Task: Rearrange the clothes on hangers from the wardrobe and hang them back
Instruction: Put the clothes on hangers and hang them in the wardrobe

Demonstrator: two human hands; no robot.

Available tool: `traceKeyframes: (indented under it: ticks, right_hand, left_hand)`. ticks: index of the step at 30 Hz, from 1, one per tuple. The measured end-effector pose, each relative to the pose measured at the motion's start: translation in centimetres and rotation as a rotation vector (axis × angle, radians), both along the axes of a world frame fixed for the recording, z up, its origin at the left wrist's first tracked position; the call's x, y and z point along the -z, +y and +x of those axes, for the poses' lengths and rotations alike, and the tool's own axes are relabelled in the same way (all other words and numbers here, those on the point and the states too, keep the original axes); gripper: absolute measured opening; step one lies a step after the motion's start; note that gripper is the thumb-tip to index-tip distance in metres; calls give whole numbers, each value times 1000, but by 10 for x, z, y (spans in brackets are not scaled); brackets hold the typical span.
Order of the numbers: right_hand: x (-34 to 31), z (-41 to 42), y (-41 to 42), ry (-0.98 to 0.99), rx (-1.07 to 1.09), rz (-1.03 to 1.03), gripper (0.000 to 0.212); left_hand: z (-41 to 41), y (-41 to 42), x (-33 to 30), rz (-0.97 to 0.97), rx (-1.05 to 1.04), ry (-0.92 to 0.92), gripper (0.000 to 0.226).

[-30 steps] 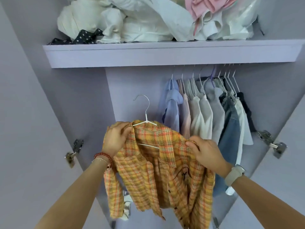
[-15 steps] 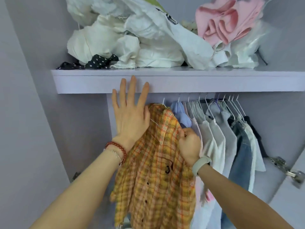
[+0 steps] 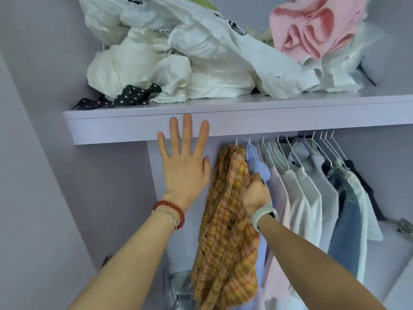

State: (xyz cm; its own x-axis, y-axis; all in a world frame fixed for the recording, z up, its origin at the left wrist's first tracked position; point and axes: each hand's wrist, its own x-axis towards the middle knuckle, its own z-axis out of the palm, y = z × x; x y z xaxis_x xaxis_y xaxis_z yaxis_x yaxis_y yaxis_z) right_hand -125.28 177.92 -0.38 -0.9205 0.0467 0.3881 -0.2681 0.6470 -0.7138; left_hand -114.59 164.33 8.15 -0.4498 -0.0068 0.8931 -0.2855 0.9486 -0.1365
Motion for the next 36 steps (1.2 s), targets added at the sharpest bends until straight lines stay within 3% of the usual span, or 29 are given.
traceKeyframes:
  ticks: [8, 12, 14, 19, 25, 30, 36]
  right_hand:
    - [15, 29, 33, 194, -212, -35, 41]
    - [31, 59, 81, 421, -159, 98, 44]
    - [51, 74, 112, 444, -81, 212, 42]
    - [116, 136, 201, 155, 143, 355, 44]
    - [172, 263, 312, -254, 472, 320, 51]
    - [194, 383, 401, -400, 744, 241, 54]
    - [216, 535, 503, -546, 1071, 83, 40]
  left_hand:
    - [17, 16, 28, 207, 197, 14, 62]
    - [15, 41, 80, 321, 305, -137, 55]
    - [11, 61, 106, 371, 362, -253, 54]
    - [14, 135, 171, 366, 581, -583, 51]
    - [57, 258, 230, 395, 886, -964, 50]
    - [120, 385, 240, 256, 1162, -1089, 41]
    - [235, 553, 262, 38, 1460, -1284, 41]
